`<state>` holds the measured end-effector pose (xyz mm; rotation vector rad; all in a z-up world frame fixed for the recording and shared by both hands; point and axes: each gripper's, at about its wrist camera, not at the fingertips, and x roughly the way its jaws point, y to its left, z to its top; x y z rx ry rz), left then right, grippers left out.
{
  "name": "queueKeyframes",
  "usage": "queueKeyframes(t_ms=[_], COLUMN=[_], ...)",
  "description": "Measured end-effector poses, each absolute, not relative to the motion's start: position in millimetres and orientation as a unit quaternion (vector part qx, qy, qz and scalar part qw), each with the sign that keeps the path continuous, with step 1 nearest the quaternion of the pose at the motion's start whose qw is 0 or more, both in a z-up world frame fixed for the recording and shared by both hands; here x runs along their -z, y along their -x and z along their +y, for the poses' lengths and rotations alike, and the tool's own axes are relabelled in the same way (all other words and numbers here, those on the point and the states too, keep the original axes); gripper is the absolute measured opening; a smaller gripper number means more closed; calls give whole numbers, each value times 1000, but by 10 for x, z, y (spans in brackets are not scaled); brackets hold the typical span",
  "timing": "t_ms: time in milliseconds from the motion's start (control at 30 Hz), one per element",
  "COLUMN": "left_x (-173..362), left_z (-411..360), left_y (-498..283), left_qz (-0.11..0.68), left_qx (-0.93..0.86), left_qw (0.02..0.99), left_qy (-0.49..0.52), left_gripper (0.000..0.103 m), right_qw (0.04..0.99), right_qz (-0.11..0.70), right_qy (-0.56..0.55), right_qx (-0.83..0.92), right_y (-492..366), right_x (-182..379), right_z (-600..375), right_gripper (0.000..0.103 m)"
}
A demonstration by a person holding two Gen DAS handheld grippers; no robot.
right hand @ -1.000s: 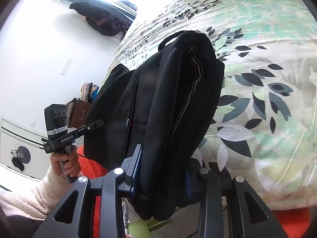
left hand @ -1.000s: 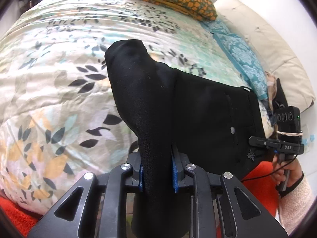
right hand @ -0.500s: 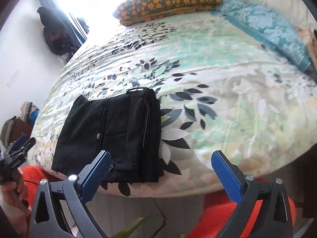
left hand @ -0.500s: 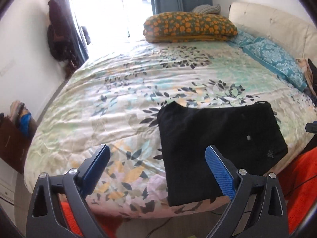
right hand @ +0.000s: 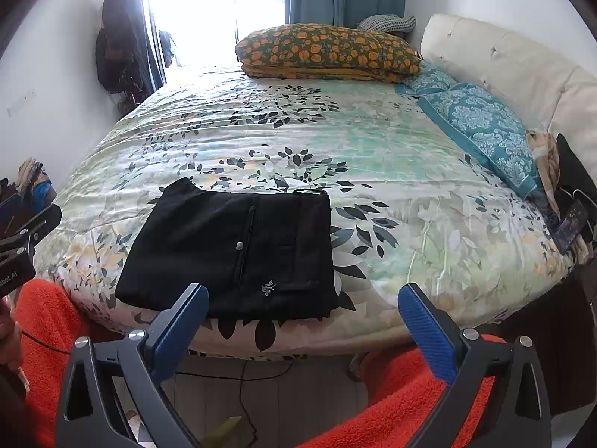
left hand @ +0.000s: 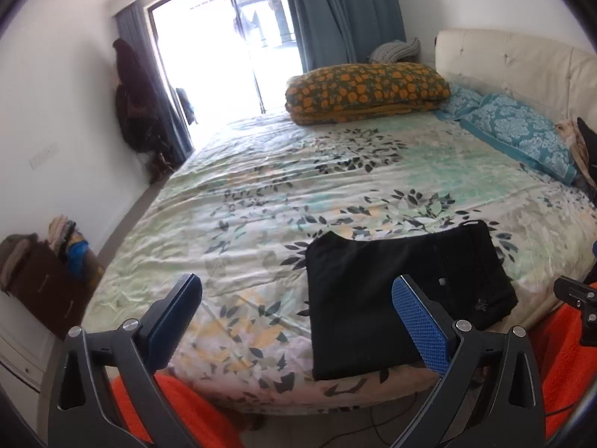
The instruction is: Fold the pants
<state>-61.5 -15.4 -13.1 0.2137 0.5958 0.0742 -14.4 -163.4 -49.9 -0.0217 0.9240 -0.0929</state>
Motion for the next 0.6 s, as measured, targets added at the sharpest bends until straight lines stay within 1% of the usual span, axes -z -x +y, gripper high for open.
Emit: queueKeyframes(t_ms=[133,267,400,467,600], left_x=[198,162,252,332,447], left_z=[-207,-242,-335,-378,-467], left_y=[585,580,540,562,607], left_qz=[347,377,411,420,422], left_qx=[-5,10,19,26,25], left_qw=[931,923,910,906,902], left_qy=[-113,-77,-50,-48,-89], left_gripper=[102,102,102,102,102], right_qw=[892,881,881,878,876], right_qz=[451,470,467,475,480], right_qy=[15,59,73,55,-25], right_qx=[31,8,17,27,31], right_y=[161,82,71,70,119], right_x=[518,574,446,426,485], right_z=[-1600,-1564,-1571,-1585,-1611], right_gripper=[101,101,102,102,102])
